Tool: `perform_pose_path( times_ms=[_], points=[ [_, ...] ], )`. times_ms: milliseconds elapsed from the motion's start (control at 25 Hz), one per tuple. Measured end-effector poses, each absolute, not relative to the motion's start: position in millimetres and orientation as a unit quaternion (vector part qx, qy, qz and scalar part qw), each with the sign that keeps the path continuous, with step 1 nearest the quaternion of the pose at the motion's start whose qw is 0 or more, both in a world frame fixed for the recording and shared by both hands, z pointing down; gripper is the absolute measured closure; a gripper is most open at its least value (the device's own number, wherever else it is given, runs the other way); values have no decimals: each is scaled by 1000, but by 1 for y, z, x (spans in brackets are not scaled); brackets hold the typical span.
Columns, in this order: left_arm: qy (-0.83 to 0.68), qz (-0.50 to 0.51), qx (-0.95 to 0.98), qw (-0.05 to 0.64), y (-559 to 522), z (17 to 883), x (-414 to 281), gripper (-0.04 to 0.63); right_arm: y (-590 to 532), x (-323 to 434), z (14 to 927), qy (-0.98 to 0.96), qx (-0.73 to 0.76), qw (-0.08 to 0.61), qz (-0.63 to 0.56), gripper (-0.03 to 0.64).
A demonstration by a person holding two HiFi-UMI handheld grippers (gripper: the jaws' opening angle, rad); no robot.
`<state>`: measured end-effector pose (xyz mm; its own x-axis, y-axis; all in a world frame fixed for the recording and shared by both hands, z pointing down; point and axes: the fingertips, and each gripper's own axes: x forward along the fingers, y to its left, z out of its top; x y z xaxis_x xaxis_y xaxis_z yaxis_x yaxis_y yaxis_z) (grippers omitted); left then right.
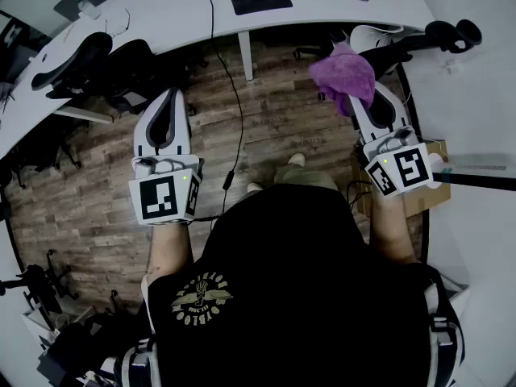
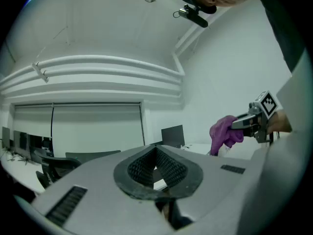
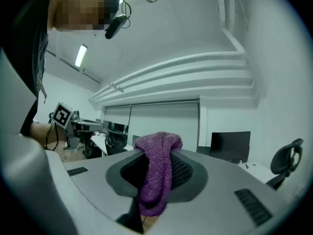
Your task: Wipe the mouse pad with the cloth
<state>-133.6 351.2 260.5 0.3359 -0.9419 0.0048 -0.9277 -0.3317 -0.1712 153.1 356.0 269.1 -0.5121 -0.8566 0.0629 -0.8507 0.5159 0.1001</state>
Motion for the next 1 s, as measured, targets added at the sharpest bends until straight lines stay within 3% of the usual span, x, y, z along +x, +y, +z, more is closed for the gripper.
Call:
perform_pose_path(
  times_ms=[400,1000],
  points=[
    [585,-55,-807,63,335,271,-147,594,346,151,273,-872,487,46,-17,532],
    [595,-97,-797,31,250,303,-146,593,234,174,302,-872,487,56,19,532]
  ],
)
